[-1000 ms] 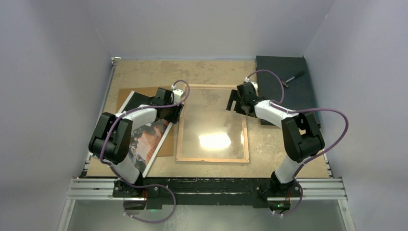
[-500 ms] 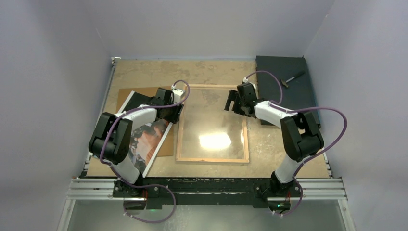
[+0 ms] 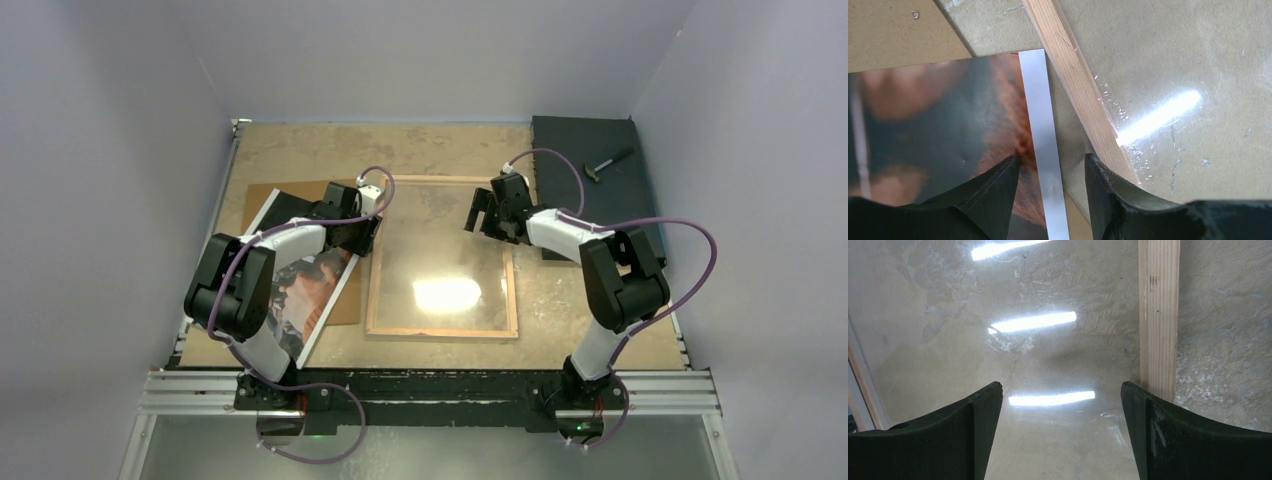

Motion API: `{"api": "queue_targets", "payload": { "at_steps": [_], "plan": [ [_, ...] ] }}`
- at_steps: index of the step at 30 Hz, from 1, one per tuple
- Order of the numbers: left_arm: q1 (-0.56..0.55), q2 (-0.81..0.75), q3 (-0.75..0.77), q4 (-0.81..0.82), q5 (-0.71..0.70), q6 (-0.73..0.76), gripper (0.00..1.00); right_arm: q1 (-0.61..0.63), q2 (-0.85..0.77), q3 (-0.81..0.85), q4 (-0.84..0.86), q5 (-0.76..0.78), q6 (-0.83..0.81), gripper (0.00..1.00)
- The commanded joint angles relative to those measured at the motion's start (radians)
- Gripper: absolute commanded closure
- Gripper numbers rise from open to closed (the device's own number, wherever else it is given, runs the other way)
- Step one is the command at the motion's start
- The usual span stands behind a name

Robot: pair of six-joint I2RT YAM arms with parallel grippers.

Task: Put the photo into the frame

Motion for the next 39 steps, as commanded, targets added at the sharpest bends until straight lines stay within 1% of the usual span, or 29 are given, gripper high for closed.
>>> {"api": "queue_targets", "payload": {
  "at_steps": [1,4,8,11,15,20,25,28,33,37,39],
  "plan": [
    [0.005,-0.042,0.013,0.004,0.013,0.005,0.51,0.000,-0.005,0.032,-0.054,0.032,-0.006,0.10],
    [0.004,-0.044,0.017,-0.002,0.011,0.007,0.51,0.002,-0.016,0.029,-0.072,0.093,-0.014,0.09],
    [0.005,-0.053,0.038,-0.032,0.020,0.003,0.51,0.014,-0.103,-0.008,-0.093,0.095,-0.017,0.07],
    [0.007,-0.074,0.044,-0.045,0.022,0.008,0.51,0.013,-0.179,-0.048,-0.117,0.081,-0.015,0.08],
    [0.015,-0.085,0.051,-0.072,0.021,0.022,0.51,0.026,-0.238,-0.114,-0.137,0.052,-0.011,0.16],
    [0.027,-0.094,0.071,-0.126,0.043,0.035,0.51,0.117,-0.279,-0.185,-0.181,0.085,0.029,0.26],
    [0.028,-0.108,0.075,-0.165,0.062,0.067,0.50,0.139,-0.306,-0.274,-0.180,0.063,0.075,0.31],
    [0.029,-0.109,0.070,-0.180,0.062,0.090,0.50,0.139,-0.310,-0.305,-0.176,0.063,0.083,0.31],
    [0.040,-0.115,0.076,-0.205,0.064,0.105,0.50,0.139,-0.329,-0.255,-0.191,0.063,0.079,0.29],
    [0.073,-0.115,0.145,-0.262,0.083,0.110,0.50,0.143,-0.348,-0.168,-0.203,0.035,0.074,0.27],
    [0.104,-0.116,0.191,-0.306,0.093,0.117,0.49,0.178,-0.332,-0.113,-0.199,0.028,0.082,0.25]
  ]
}}
